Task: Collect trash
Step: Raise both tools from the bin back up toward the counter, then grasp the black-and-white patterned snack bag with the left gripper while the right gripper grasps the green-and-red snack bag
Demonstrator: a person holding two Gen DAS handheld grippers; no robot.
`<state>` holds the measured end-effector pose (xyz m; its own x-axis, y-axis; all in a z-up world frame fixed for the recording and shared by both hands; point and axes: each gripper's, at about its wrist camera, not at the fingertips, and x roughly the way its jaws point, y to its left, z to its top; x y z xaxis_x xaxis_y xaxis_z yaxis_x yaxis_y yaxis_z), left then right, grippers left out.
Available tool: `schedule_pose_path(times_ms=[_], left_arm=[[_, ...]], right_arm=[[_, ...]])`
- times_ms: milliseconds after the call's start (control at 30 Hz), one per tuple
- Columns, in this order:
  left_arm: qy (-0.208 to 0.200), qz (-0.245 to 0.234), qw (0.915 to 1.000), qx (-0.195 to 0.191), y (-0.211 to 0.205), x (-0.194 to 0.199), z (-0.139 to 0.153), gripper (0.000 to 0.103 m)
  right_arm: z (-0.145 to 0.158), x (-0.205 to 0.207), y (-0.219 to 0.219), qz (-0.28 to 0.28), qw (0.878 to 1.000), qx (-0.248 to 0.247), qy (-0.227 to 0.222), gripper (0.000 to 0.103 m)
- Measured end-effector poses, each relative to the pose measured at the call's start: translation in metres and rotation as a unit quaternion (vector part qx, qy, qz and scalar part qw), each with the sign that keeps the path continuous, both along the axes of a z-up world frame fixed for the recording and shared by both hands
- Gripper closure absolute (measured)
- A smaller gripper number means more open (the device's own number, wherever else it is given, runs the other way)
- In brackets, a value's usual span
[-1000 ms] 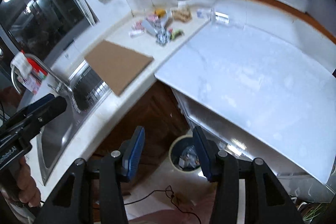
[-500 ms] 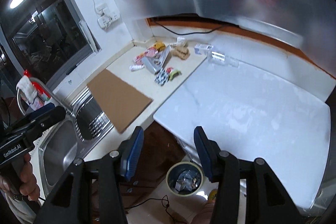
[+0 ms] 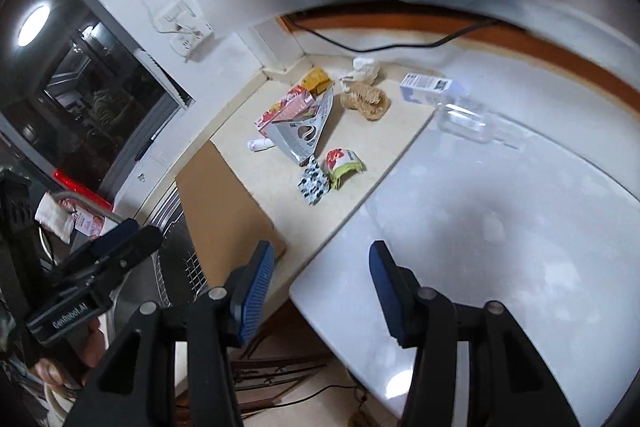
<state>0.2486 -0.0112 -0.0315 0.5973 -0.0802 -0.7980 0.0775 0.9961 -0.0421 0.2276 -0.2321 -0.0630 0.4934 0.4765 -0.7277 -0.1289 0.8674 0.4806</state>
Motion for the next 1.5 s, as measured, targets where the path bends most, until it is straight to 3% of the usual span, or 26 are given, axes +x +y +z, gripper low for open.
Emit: schedule_pose_path(times_ms=[200, 367, 600, 800, 900, 1100, 1267, 1500], left_arm=[[0.03, 0.019, 0.9994, 0.002, -0.002, 0.061, -0.057, 0.027], [0.042, 0.026, 0.9988, -0.002, -0.004, 0.087, -0.089, 0.027], [0.048, 0.03, 0.9984, 0.007, -0.006, 0.101, -0.11, 0.027], [0.06, 0.033, 0.9976, 0.011, -0.002, 0.108, -0.122, 0.027], [0.063, 0.03, 0.9976, 0.004, -0.001, 0.113, -0.125, 0.027], [0.092, 0.007, 0.9952, -0.035, -0.005, 0.127, -0.136, 0.027], [0.1, 0.002, 0.993, -0.062, -0.013, 0.139, -0.141, 0.027], [0.122, 0.026, 0.9899, -0.067, -0.026, 0.164, -0.154, 0.027]], right_arm=[[-0.05, 0.076, 0.012, 0.023, 0.998, 0.04, 0.03, 0.053], [-0.093, 0.124, 0.025, 0.027, 0.994, 0.081, 0.072, 0.062], [-0.136, 0.16, 0.035, 0.013, 0.983, 0.13, 0.129, 0.065], [-0.16, 0.179, 0.041, 0.007, 0.972, 0.163, 0.169, 0.077], [-0.161, 0.183, 0.044, 0.013, 0.975, 0.157, 0.158, 0.088], [-0.14, 0.182, 0.043, 0.022, 0.989, 0.11, 0.099, 0.097], [-0.13, 0.174, 0.029, 0.016, 0.993, 0.091, 0.074, 0.097], [-0.124, 0.158, 0.006, 0.004, 0.996, 0.079, 0.05, 0.097]])
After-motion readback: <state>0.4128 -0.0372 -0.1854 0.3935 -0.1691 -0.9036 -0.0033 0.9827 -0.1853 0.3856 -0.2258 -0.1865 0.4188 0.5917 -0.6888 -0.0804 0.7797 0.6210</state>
